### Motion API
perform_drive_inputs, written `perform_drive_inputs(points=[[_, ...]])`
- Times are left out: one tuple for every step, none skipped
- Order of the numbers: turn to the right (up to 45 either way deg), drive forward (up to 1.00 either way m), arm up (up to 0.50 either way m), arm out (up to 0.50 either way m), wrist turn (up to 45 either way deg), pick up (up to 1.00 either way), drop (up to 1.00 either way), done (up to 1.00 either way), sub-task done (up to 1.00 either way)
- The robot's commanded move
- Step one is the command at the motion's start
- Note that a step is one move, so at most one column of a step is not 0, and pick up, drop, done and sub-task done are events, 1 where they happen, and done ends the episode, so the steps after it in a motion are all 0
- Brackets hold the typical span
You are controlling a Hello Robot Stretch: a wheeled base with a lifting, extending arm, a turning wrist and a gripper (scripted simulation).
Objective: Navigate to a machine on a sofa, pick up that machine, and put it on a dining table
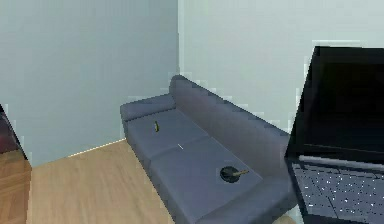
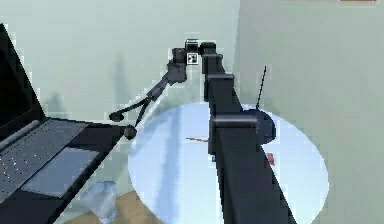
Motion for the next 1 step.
perform_drive_inputs(points=[[0.0, 0.00, 0.00, 0.00, 45.0, 0.00, 0.00, 0.00, 0.00]])
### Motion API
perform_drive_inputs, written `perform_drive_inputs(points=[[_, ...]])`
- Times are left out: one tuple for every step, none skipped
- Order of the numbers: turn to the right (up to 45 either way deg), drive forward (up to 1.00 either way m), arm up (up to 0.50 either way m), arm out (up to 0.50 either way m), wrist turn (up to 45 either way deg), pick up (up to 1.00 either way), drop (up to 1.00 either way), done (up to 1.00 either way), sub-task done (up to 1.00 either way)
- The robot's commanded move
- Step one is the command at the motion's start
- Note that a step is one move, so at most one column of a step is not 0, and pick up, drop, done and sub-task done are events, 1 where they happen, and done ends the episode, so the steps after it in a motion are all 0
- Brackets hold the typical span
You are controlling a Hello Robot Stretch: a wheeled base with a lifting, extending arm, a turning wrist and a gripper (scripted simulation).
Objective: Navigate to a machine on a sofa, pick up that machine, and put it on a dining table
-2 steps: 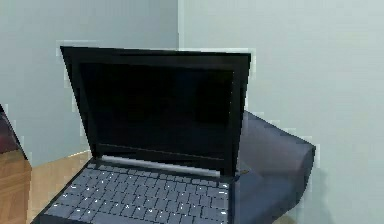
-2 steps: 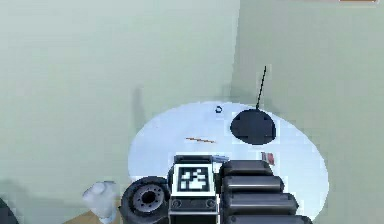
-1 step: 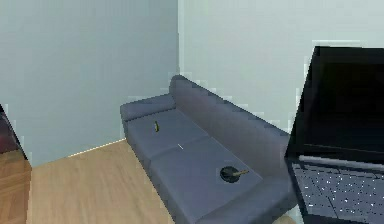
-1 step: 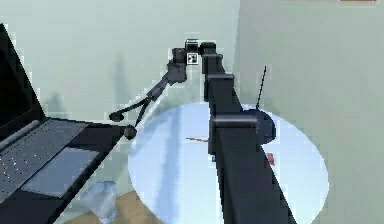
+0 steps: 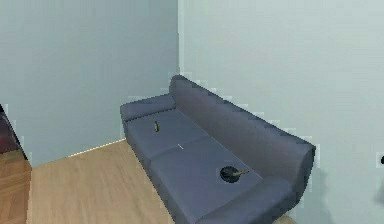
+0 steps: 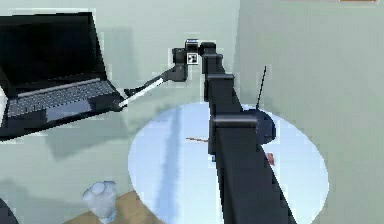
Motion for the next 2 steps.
perform_drive_inputs(points=[[0.0, 0.00, 0.00, 0.00, 45.0, 0.00, 0.00, 0.00, 0.00], [0.0, 0.00, 0.00, 0.00, 45.0, 0.00, 0.00, 0.00, 0.00]])
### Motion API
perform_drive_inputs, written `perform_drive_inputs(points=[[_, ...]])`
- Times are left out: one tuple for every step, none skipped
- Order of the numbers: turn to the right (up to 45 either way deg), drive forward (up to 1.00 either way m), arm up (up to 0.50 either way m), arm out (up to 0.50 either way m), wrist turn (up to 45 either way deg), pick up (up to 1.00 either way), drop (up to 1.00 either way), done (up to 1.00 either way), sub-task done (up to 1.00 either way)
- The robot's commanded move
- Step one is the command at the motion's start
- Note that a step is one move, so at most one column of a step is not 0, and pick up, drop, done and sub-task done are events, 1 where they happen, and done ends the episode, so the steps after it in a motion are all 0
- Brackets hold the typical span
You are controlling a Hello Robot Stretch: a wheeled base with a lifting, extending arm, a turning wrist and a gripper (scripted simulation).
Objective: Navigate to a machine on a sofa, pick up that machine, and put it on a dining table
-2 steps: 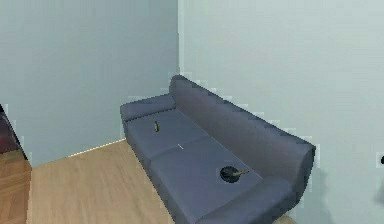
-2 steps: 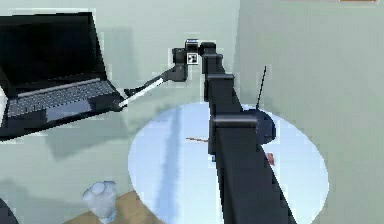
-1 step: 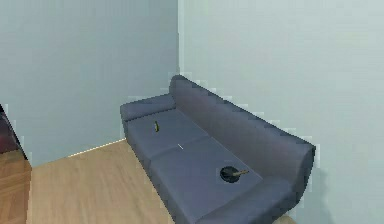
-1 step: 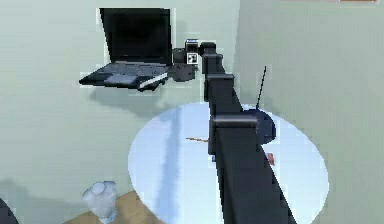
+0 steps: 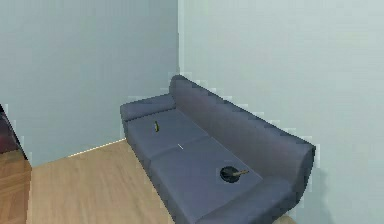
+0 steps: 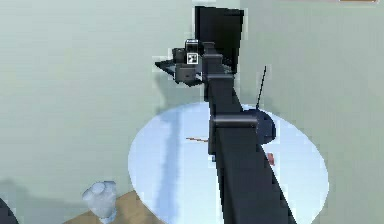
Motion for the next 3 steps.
perform_drive_inputs(points=[[0.0, 0.00, 0.00, 0.00, 45.0, 0.00, 0.00, 0.00, 0.00], [0.0, 0.00, -0.08, 0.00, 0.0, 0.00, 0.00, 0.00, 0.00], [0.0, 0.00, -0.32, 0.00, 0.0, 0.00, 0.00, 0.00, 0.00]])
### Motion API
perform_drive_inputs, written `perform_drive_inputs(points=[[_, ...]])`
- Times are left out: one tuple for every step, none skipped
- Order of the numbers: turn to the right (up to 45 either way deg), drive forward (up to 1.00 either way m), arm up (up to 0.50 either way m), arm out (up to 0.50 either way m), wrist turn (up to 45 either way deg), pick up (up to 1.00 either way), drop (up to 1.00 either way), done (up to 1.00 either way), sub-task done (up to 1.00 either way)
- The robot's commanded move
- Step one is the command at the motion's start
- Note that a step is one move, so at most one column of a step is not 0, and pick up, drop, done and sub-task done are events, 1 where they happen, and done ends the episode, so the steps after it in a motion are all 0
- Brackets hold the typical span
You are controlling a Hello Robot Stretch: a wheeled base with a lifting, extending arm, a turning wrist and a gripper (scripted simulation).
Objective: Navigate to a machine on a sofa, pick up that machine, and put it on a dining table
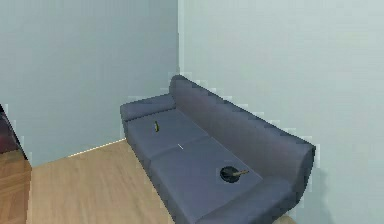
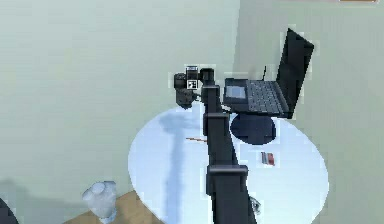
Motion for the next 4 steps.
perform_drive_inputs(points=[[0.0, 0.00, 0.00, 0.00, 0.0, 0.00, 1.00, 0.00, 0.00], [0.0, 0.00, 0.08, 0.00, 0.0, 0.00, 0.00, 0.00, 0.00], [0.0, 0.00, 0.00, -0.08, 0.0, 0.00, 0.00, 0.00, 0.00], [0.0, 0.00, 0.00, 0.00, 0.0, 0.00, 0.00, 1.00, 0.00]])
